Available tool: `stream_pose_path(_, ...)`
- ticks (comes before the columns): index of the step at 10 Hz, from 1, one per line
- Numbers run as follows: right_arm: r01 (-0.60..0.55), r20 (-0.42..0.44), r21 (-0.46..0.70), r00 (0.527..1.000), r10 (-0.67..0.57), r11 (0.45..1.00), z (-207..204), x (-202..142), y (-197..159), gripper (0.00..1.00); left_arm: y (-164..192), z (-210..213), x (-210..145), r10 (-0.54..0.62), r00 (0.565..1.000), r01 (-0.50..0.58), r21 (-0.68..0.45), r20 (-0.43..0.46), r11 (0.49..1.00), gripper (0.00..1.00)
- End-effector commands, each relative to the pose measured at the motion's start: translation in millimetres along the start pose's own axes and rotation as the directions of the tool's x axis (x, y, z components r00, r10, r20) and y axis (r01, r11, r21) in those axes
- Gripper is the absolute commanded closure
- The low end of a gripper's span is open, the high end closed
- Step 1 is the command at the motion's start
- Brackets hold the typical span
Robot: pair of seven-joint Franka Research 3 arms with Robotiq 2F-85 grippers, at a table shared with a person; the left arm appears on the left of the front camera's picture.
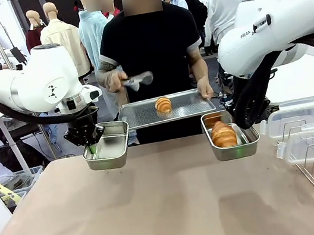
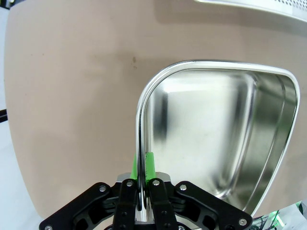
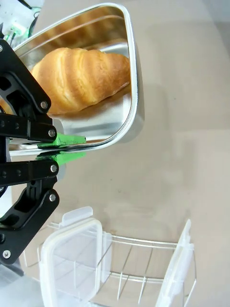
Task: Place the bread in airtight containers.
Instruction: Once an object is inside an Airtight Container , place the container in the center of the table.
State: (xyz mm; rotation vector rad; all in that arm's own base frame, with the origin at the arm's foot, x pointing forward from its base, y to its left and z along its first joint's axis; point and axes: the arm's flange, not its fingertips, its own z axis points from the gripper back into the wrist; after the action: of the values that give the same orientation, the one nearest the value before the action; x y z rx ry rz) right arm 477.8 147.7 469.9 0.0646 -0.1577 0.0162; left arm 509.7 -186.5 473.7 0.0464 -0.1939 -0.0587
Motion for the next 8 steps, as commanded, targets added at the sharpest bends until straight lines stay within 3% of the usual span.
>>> stream_pose_path(1,-0.007,0.009,0.003,1.000,0.007,1.000,2.1,0.2,0.2,1.00,0.9,4.2,-0.2,-0.003,1.000,0.003,-0.004,0.018,1.000,1.00)
stream_pose_path(8,-0.007,0.009,0.003,1.000,0.007,1.000,2.1,0.2,0.2,1.00,0.9,4.2,-0.2,-0.003,1.000,0.003,-0.004,0.018,1.000,1.00)
